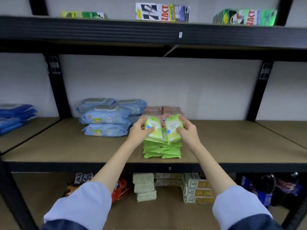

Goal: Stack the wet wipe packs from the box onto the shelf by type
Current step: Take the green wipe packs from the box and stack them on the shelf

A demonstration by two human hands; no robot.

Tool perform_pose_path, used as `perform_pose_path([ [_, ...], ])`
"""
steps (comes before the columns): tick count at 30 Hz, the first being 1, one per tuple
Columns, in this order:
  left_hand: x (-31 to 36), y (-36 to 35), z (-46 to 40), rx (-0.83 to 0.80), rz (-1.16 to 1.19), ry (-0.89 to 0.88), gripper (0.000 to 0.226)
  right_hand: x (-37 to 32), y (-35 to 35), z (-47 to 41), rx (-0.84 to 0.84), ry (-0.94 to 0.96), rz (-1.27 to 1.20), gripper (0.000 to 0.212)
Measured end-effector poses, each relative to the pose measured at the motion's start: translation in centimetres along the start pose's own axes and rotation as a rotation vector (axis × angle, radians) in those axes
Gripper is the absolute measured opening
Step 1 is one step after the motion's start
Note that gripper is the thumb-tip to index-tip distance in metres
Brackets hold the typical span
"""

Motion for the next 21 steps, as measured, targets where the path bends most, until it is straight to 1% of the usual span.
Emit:
perform_pose_path([
  [2,-0.7,-0.3,-0.1,-0.046,-0.071,0.031,0.056,0.9,-0.4,-0.6,-0.018,-0.071,0.107,0.048],
  [3,-1.0,-0.4,0.1,-0.072,-0.106,0.052,0.062,1.4,-0.6,-0.9,-0.038,-0.105,0.176,0.047],
  [5,-1.4,-0.5,0.3,-0.111,-0.151,0.071,0.076,2.1,-0.9,-0.7,-0.100,-0.155,0.274,0.050],
  [7,-1.9,-0.5,0.4,-0.118,-0.169,0.082,0.086,2.1,-0.9,0.0,-0.115,-0.174,0.291,0.058],
  [9,-1.6,-0.4,0.9,-0.086,-0.179,0.094,0.083,2.0,-0.4,0.8,-0.042,-0.193,0.293,0.072],
  [11,-1.1,-0.3,1.6,-0.024,-0.166,0.111,0.074,1.5,0.2,2.1,0.066,-0.237,0.369,0.085],
  [12,-1.2,-0.4,1.8,-0.003,-0.159,0.136,0.072,1.2,0.3,2.7,0.093,-0.259,0.417,0.083],
  [13,-1.2,-0.5,2.1,0.010,-0.149,0.164,0.069,1.0,0.3,3.1,0.105,-0.280,0.444,0.073],
  [14,-1.2,-0.6,2.3,0.030,-0.122,0.186,0.066,0.7,0.4,3.4,0.112,-0.298,0.432,0.062],
  [16,-1.1,-0.6,2.6,0.104,-0.037,0.196,0.058,0.3,0.5,3.8,0.124,-0.325,0.338,0.055],
  [19,-0.6,-0.2,3.1,0.226,0.042,0.140,0.051,0.1,1.1,4.0,0.161,-0.360,0.213,0.055],
  [21,0.1,-0.1,3.5,0.278,0.080,0.074,0.043,-0.3,1.7,4.3,0.170,-0.358,0.143,0.044],
])
Point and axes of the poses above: each hand's wrist, its own z-axis away from the middle knuckle, its own y-axis out of the back of the hand, x = y × z, the point moved 5 cm from there along -z, towards the middle knuckle, and after that the axes turned 9 degrees about -y, right-handed, at the moved point
